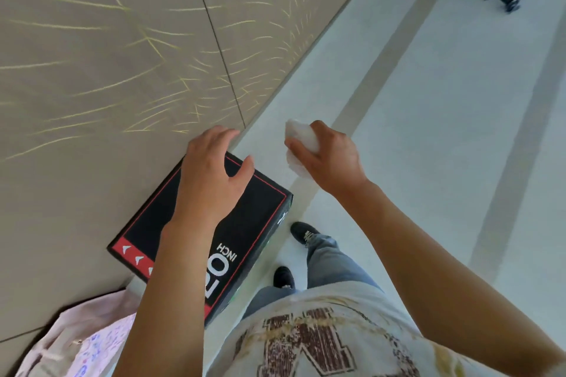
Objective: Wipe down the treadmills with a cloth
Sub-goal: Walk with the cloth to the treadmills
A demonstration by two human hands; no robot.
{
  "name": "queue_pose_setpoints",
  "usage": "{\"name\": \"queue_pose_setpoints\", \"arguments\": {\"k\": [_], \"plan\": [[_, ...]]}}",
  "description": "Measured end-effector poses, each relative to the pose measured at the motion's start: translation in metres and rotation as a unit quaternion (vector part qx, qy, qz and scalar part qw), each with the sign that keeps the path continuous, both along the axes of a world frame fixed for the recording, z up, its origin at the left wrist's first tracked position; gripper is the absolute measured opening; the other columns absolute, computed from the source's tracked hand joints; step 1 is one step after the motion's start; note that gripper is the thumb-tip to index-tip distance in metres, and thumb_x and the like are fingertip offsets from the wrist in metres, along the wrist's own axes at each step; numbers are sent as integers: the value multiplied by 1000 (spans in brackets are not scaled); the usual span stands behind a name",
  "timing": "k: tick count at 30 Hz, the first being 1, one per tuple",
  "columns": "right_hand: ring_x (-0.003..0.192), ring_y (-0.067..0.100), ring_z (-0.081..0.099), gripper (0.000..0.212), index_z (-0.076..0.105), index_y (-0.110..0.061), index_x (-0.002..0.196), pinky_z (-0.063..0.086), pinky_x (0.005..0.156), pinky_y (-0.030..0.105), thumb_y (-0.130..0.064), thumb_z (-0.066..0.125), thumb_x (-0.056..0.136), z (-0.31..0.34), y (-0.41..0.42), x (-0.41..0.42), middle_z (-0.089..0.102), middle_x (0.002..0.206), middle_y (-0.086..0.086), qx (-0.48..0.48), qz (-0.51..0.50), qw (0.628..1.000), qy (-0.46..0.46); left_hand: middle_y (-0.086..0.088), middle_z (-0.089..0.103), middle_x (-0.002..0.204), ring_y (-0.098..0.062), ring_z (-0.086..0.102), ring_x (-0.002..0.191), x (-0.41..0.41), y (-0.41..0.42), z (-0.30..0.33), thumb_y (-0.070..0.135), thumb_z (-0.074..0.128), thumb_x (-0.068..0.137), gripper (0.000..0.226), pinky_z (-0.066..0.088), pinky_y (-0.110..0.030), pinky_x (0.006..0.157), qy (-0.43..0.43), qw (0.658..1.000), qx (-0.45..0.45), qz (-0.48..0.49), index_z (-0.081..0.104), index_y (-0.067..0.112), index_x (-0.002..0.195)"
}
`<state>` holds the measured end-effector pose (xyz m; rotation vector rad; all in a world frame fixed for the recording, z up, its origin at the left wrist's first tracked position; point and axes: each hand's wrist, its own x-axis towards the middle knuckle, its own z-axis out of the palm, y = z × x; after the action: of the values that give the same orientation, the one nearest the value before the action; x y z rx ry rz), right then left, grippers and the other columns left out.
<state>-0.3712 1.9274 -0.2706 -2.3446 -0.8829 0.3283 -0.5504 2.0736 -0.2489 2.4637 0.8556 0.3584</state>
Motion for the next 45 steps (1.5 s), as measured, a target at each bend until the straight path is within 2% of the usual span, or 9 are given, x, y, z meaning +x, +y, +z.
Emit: {"name": "queue_pose_setpoints", "arguments": {"k": [11, 16, 20, 23, 25, 32, 37, 41, 45], "plan": [[79, 34, 60, 47, 53, -18, 102, 40, 65, 36, -63, 61, 93, 34, -140, -18, 65, 85, 3, 24, -188, 982, -6, 0, 56, 145, -26, 45, 134, 47, -81, 34, 36, 64, 98, 48, 44, -45, 111, -32, 983, 14, -181, 59, 15, 140], [76, 30, 61, 44, 51, -21, 99, 51, 65, 40, -63, 60, 93, 47, -223, -14, 64, 83, -2, 35, -277, 960, 6, -1, 57, 144, -26, 47, 135, 98, -148, 41, 47, 55, 94, 55, 44, -45, 112, -46, 959, 10, -279, 60, 16, 139], [74, 28, 60, 41, 49, -21, 96, 40, 59, 35, -60, 61, 94, 56, -295, -9, 61, 79, -3, 51, -345, 937, 2, 1, 56, 145, -23, 46, 137, 135, -212, 47, 46, 57, 95, 53, 39, -37, 115, -58, 936, 9, -348, 60, 18, 140], [71, 25, 59, 41, 49, -22, 93, 35, 56, 34, -61, 61, 94, 60, -353, -8, 59, 77, -5, 55, -386, 921, -3, 1, 57, 143, -23, 46, 134, 160, -269, 50, 45, 58, 94, 53, 34, -30, 113, -62, 917, 8, -393, 61, 17, 139], [68, 21, 58, 42, 48, -22, 92, 34, 54, 33, -62, 60, 94, 61, -396, -9, 58, 75, -6, 55, -414, 909, -7, 1, 58, 143, -23, 46, 134, 175, -312, 53, 44, 58, 94, 52, 37, -33, 114, -60, 905, 2, -421, 61, 17, 139], [73, 27, 61, 40, 51, -24, 92, 44, 59, 37, -63, 60, 94, 65, -566, -11, 61, 76, -6, 62, -505, 861, -8, 1, 58, 142, -24, 47, 134, 215, -488, 64, 48, 54, 94, 54, 36, -32, 114, -59, 859, -5, -508, 62, 17, 137], [71, 25, 56, 40, 48, -24, 89, 34, 58, 35, -62, 60, 95, 71, -688, -19, 56, 72, -8, 63, -552, 831, -26, 2, 58, 142, -22, 45, 135, 228, -616, 70, 43, 58, 95, 49, 37, -34, 113, -72, 826, -5, -560, 62, 17, 137], [73, 26, 57, 43, 45, -24, 87, 43, 60, 38, -65, 57, 94, 75, -778, -41, 58, 75, -5, 56, -601, 796, -37, 2, 57, 144, -23, 45, 134, 229, -713, 72, 41, 60, 97, 47, 41, -39, 113, -72, 791, -10, -607, 61, 19, 139], [76, 26, 59, 43, 49, -22, 91, 46, 64, 38, -64, 58, 94, 74, -845, -75, 61, 78, -4, 61, -656, 752, -38, 5, 56, 143, -21, 45, 133, 225, -793, 79, 47, 55, 94, 51, 40, -37, 110, -71, 750, 0, -658, 60, 22, 139]]}}
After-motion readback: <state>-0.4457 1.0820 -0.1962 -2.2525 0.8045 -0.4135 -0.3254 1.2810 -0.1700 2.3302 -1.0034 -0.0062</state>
